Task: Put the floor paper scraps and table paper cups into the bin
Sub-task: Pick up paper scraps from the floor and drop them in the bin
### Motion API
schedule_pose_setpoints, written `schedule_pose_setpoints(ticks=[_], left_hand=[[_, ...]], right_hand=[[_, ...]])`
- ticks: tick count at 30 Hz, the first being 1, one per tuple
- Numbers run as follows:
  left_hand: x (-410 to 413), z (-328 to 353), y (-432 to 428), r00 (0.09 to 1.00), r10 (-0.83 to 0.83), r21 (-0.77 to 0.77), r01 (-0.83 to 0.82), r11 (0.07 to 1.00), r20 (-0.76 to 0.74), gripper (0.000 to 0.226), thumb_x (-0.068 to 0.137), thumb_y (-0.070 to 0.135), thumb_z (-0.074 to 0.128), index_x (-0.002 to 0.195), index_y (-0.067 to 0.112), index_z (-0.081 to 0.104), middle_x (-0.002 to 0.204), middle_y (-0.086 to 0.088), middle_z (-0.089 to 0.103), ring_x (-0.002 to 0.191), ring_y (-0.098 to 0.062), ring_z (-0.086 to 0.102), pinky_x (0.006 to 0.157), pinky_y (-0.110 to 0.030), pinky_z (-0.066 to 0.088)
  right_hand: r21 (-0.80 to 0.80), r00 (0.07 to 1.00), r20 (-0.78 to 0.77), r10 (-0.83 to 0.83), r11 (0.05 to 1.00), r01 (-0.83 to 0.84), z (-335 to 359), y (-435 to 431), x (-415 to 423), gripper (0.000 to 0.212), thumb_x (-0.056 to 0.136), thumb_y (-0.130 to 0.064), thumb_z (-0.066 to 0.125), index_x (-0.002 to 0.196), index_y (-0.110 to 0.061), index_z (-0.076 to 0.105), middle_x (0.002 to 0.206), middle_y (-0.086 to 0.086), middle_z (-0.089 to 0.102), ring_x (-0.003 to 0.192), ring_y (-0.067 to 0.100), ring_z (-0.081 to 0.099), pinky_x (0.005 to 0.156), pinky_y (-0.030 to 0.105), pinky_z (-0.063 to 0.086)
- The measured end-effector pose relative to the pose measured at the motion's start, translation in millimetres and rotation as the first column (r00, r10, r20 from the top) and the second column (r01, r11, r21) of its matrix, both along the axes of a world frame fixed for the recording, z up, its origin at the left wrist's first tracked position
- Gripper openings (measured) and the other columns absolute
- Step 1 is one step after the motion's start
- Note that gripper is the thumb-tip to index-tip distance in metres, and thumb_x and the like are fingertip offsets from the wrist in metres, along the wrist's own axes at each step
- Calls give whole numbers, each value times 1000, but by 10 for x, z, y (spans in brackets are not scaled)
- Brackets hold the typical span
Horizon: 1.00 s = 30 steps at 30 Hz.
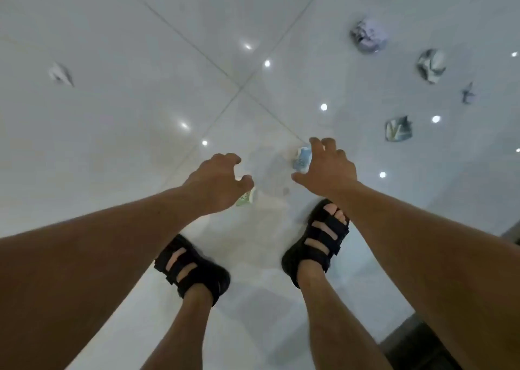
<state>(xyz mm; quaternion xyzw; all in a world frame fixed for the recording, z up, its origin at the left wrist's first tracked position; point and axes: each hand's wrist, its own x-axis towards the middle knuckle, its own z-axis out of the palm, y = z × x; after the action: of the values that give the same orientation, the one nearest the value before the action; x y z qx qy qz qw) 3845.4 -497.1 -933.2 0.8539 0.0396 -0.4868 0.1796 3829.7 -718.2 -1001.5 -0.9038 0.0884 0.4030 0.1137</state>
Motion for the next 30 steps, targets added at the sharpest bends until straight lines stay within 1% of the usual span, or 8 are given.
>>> schedule_pose_setpoints(ticks=[4,9,13,16,19,21,26,30], left_hand=[[-164,-885,45,999,27,-38,-26,999,33,62,89,53,50,143,24,37,147,-3,38,130,-23,42,99,-32,32],[-357,-1419,73,995,98,-77,-96,992,25,62,89,50,51,142,20,39,144,-3,43,126,-24,46,99,-31,34],[-441,-1323,19,977,208,-138,-211,968,-33,63,87,50,56,141,21,40,139,0,49,124,-19,48,96,-28,35],[-374,-1119,41,929,350,-195,-369,909,-123,61,83,49,63,136,25,43,124,8,54,109,-13,54,83,-23,38],[-244,-899,172,940,323,-238,-340,910,-111,26,84,37,63,105,24,54,92,10,60,80,-8,58,61,-21,38],[-197,-807,302,955,291,-232,-297,926,-60,17,86,29,60,98,20,53,83,5,59,71,-10,55,56,-22,36],[-330,-878,807,947,318,-81,-314,946,44,23,89,26,58,105,12,50,84,0,55,68,-10,48,56,-21,36],[-724,-1128,1220,935,354,42,-354,934,11,31,87,21,59,116,10,51,81,4,51,67,-9,47,55,-22,34]], right_hand=[[-73,998,39,39,997,-36,-931,-51,-61,94,76,-52,74,145,-18,21,144,12,26,119,39,44,85,44,45],[-40,977,214,20,999,-12,-1461,-35,-266,67,77,-36,73,129,-8,41,127,17,37,101,38,52,68,37,41],[120,957,285,-50,993,17,-1208,159,-346,70,76,-35,69,136,-13,41,129,12,41,103,35,55,72,38,46],[331,937,350,11,934,-134,-801,574,-424,87,72,-40,76,144,-13,37,133,9,45,111,27,56,74,37,51],[424,881,473,12,873,-239,-470,943,-418,89,65,-41,80,140,-8,45,128,10,53,105,26,60,66,26,45],[439,865,502,-18,866,-237,-395,1093,-389,91,64,-46,80,140,-8,45,129,9,53,106,24,60,67,24,44],[274,933,307,187,921,-275,-750,1145,-451,105,69,-62,73,152,-22,22,152,7,26,127,30,43,87,42,50],[131,905,168,391,901,-414,-1175,1237,-679,99,70,-62,72,148,-31,18,147,5,24,121,31,39,86,42,46]])
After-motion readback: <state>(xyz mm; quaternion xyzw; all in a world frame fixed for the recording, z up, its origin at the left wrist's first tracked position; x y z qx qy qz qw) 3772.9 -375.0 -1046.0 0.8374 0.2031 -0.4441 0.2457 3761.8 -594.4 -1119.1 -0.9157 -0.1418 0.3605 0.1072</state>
